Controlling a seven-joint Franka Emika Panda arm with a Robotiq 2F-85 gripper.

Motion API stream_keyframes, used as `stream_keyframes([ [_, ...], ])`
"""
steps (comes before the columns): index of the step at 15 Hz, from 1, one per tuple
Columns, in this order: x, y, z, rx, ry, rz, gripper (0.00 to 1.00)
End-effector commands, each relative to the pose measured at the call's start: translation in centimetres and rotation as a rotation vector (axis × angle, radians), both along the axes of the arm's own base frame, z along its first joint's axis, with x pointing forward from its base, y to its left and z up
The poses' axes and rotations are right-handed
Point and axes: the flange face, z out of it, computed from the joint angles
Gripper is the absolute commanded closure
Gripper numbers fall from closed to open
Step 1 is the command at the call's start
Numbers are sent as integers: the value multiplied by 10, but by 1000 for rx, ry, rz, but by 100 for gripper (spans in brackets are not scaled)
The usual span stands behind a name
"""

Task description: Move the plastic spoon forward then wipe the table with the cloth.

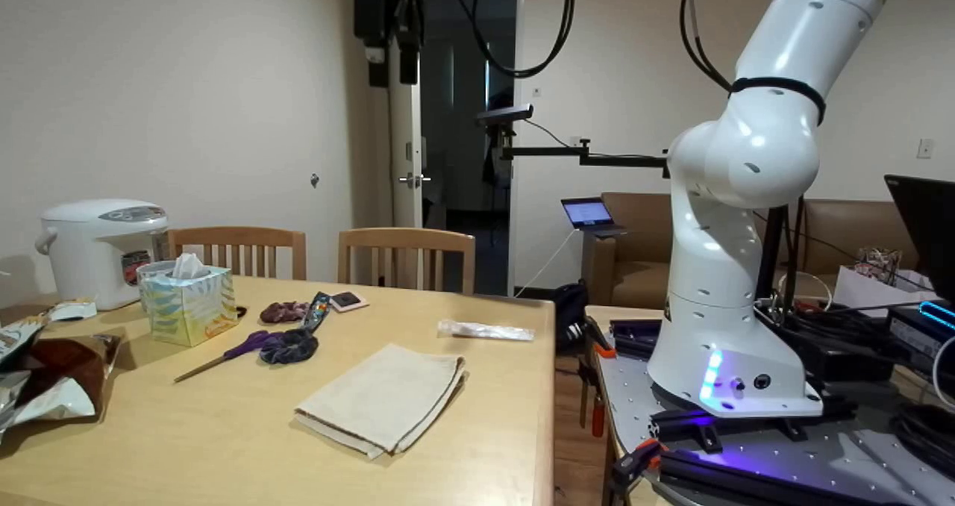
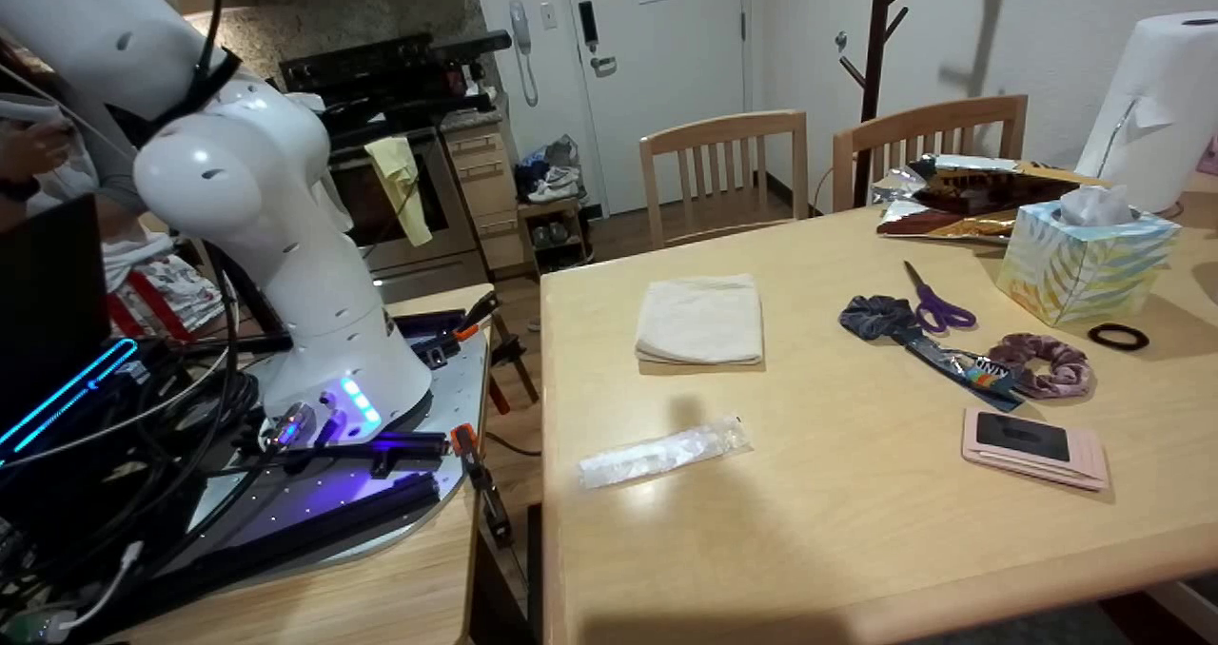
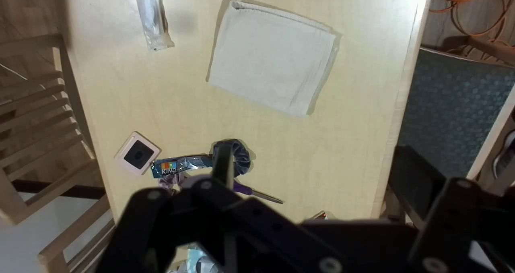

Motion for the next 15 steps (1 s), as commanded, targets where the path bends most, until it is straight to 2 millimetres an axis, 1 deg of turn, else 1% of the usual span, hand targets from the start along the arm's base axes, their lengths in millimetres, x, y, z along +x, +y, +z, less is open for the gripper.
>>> stream_keyframes([
  [1, 1, 0, 1, -8, -9, 5, 0],
  [4, 7, -8, 2, -2, -12, -1, 0],
  [6, 11, -17, 1, 7, -4, -17, 0],
  [9, 20, -37, -4, 19, 24, -46, 0],
  [12, 31, -57, -14, 25, 47, -68, 0],
  [15, 46, -84, -33, 63, 96, -90, 0],
])
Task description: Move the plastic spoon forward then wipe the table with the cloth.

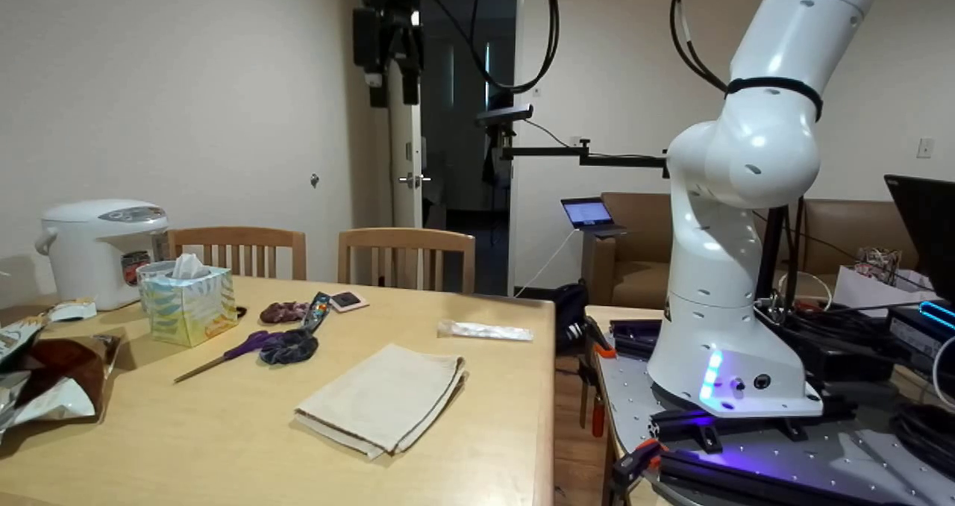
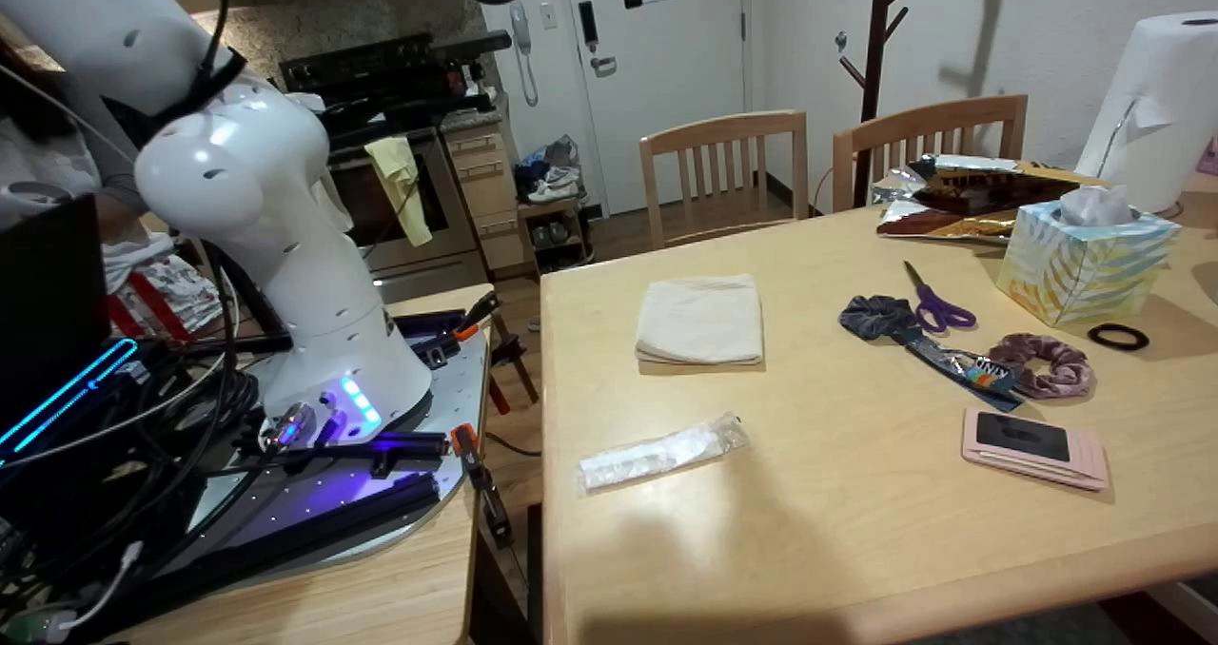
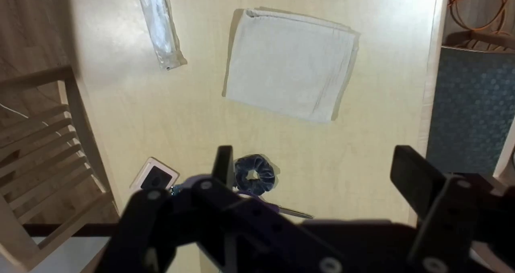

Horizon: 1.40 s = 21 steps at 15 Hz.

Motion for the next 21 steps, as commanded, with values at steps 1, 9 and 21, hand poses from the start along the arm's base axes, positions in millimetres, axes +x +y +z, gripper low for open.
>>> stream_keyframes([
  [1, 22, -33, -24, 31, 49, -5, 0],
  [9, 36, -112, -95, 150, 131, -63, 0],
  [21, 10, -136, -148, 119, 258, -129, 0],
])
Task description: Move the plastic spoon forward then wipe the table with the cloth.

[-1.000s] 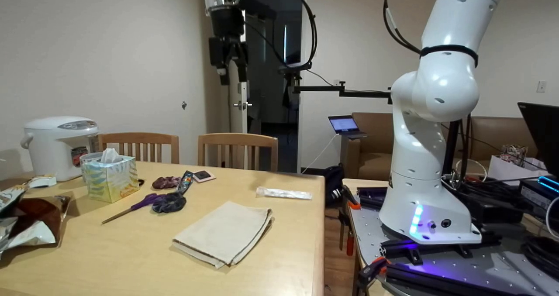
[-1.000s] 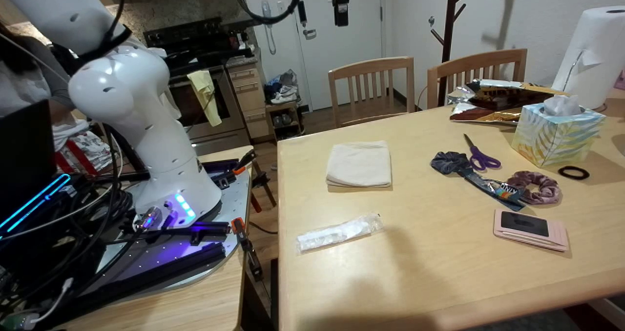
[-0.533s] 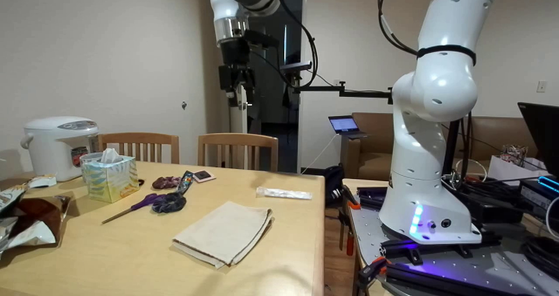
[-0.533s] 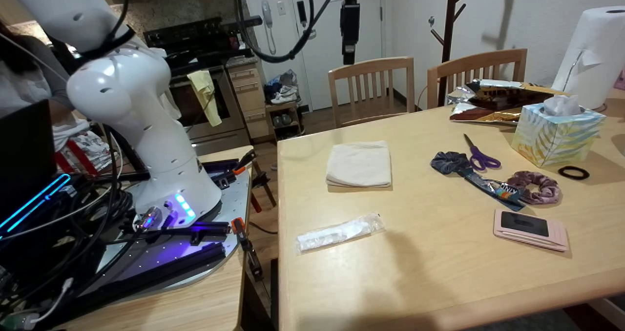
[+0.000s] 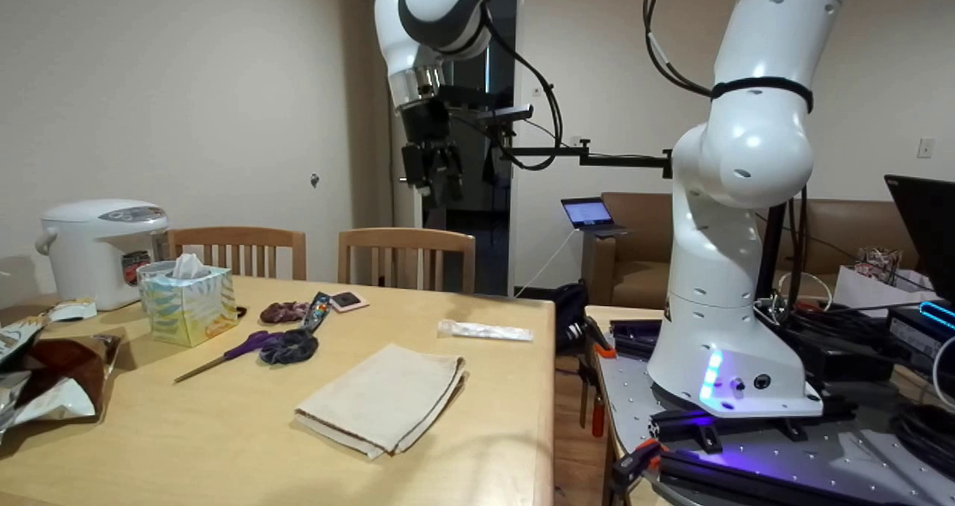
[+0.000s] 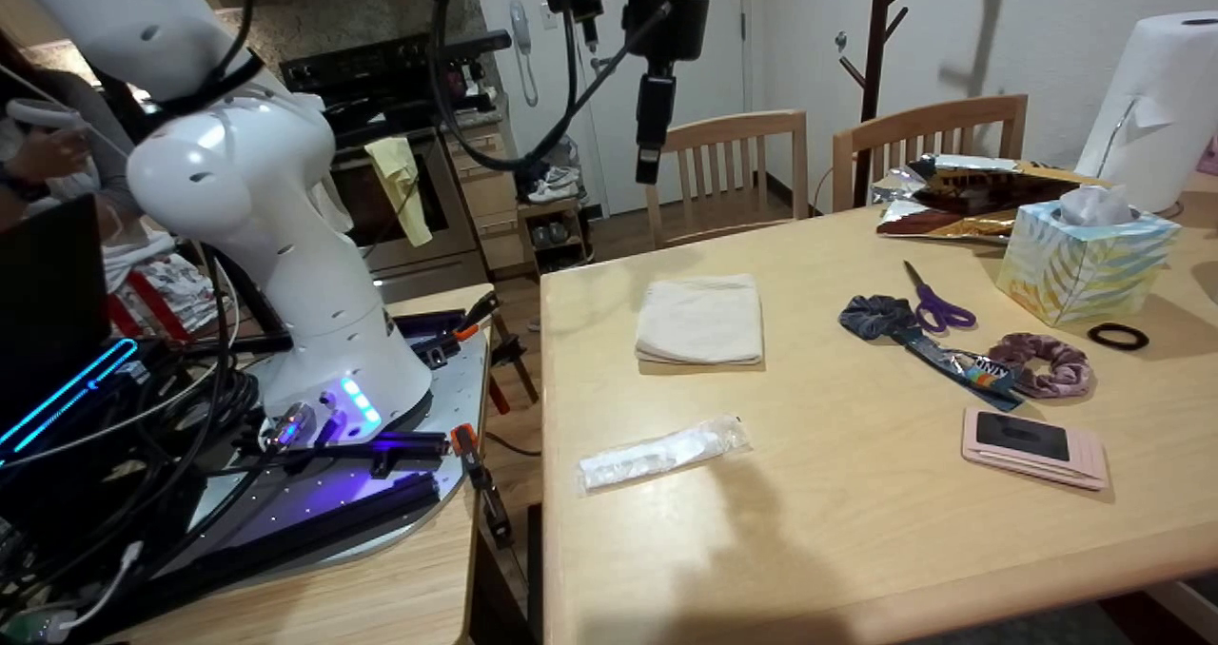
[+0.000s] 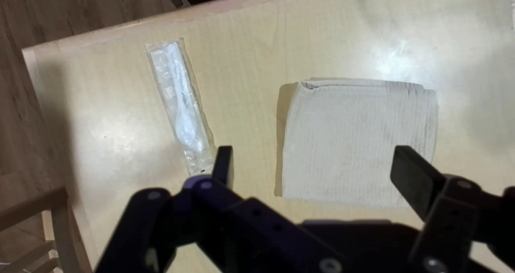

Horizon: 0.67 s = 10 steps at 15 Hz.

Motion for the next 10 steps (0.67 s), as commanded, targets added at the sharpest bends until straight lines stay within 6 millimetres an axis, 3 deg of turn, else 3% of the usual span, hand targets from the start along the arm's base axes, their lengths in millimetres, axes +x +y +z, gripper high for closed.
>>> stream_keyframes([
  [1, 13, 22, 10, -75, -33, 42, 0],
  [5, 34, 9, -6, -136, -34, 106, 0],
  [10, 34, -33, -49, -112, 20, 31, 0],
])
